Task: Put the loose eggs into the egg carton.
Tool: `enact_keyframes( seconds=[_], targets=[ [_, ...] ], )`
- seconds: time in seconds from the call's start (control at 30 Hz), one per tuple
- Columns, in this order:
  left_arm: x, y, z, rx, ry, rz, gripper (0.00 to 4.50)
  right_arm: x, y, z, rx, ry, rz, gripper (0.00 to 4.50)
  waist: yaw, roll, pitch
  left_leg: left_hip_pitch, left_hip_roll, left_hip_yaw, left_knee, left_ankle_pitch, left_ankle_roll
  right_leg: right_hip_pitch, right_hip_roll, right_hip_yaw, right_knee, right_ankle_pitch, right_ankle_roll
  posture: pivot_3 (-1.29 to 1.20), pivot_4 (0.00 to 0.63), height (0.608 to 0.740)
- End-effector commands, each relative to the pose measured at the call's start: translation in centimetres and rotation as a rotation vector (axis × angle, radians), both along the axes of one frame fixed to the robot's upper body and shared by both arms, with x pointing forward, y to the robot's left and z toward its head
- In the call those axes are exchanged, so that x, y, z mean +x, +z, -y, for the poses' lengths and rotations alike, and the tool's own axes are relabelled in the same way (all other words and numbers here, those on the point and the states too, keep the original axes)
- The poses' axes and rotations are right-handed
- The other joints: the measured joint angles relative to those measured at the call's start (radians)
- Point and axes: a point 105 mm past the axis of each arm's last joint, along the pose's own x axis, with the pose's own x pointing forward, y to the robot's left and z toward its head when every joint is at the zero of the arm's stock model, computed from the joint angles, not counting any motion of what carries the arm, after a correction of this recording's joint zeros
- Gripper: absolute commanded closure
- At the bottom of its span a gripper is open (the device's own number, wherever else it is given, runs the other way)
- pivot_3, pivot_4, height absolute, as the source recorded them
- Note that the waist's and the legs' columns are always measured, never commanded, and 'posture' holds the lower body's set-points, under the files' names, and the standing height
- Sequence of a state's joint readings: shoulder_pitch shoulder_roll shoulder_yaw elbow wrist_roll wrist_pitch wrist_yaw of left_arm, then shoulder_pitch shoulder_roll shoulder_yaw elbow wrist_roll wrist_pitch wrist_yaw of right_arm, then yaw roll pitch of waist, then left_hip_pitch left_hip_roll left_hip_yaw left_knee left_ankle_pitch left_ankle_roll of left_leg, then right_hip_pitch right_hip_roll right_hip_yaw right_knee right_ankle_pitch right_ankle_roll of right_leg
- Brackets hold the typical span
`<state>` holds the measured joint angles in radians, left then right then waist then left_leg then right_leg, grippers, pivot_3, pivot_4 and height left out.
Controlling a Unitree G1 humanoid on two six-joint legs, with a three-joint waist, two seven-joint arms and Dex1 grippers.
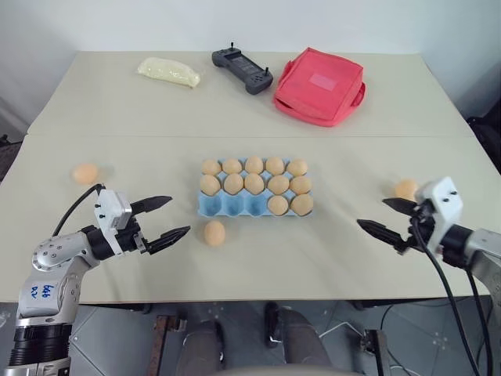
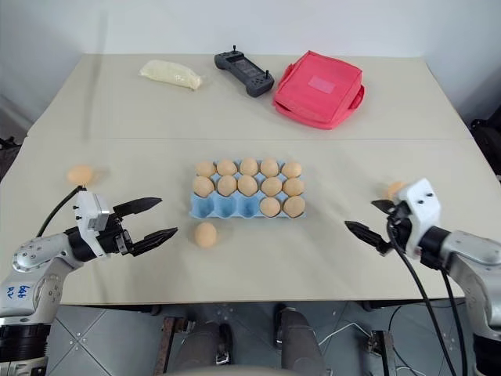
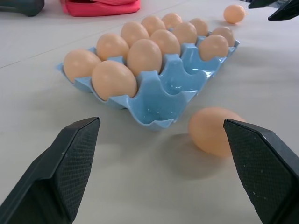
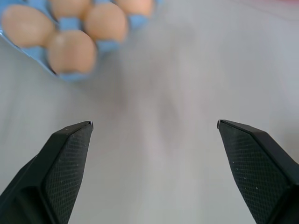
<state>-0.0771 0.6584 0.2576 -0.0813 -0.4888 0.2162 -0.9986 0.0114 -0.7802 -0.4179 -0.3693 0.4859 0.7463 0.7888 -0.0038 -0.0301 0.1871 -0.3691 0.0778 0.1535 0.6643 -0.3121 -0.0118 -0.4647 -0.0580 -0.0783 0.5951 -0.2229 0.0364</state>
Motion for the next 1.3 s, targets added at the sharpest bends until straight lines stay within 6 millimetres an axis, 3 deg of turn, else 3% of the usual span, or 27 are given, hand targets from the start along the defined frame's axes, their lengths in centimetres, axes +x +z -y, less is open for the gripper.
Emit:
enact_keyframes(
  seconds=[0.03,0.27,0.8,1.13,1.23,1.3],
  targets=[
    [-0.4,0.5,-0.2,0.018,-0.029,0.014,0.00,-0.9,0.9,1.7,-0.009,-0.068,0.035,0.05,0.000,0.000,0.000,0.000,0.000,0.000,0.000,0.000,0.000,0.000,0.000,0.000,-0.001,0.000,0.000,0.00,0.150,0.740],
    [-2.2,-0.2,0.3,0.036,-0.137,-0.071,0.00,-0.8,1.1,4.0,0.008,-0.206,0.081,0.05,-0.004,0.000,0.000,0.000,0.000,0.002,0.000,0.000,-0.001,0.000,0.000,0.002,-0.002,0.000,0.000,0.00,0.150,0.740],
    [-2.4,0.6,0.9,0.015,-0.130,-0.043,0.00,7.5,1.2,6.9,0.075,-0.450,0.192,0.05,-0.025,0.001,0.000,0.000,-0.001,0.003,0.000,0.001,0.002,0.000,-0.001,0.003,-0.002,0.001,0.001,0.00,0.150,0.740],
    [-2.6,0.6,1.0,0.007,-0.093,-0.026,0.00,10.8,-0.9,5.9,0.110,-0.442,0.147,0.05,-0.029,0.002,0.000,0.001,-0.001,0.004,0.000,0.001,0.001,0.000,-0.001,0.004,0.001,0.001,0.001,0.00,0.150,0.740],
    [-2.6,0.5,1.0,0.005,-0.084,-0.024,0.00,11.3,-1.2,5.8,0.117,-0.447,0.141,0.66,-0.029,0.002,0.000,0.001,-0.001,0.004,0.000,0.001,0.001,0.000,-0.001,0.004,0.001,0.001,0.001,0.00,0.150,0.740],
    [-2.6,0.5,1.0,0.005,-0.079,-0.022,0.00,11.5,-1.2,5.6,0.119,-0.435,0.143,1.32,-0.029,0.002,0.000,0.001,-0.001,0.004,0.000,0.001,0.001,-0.001,-0.001,0.005,0.001,0.001,0.001,0.00,0.150,0.740]
  ],
)
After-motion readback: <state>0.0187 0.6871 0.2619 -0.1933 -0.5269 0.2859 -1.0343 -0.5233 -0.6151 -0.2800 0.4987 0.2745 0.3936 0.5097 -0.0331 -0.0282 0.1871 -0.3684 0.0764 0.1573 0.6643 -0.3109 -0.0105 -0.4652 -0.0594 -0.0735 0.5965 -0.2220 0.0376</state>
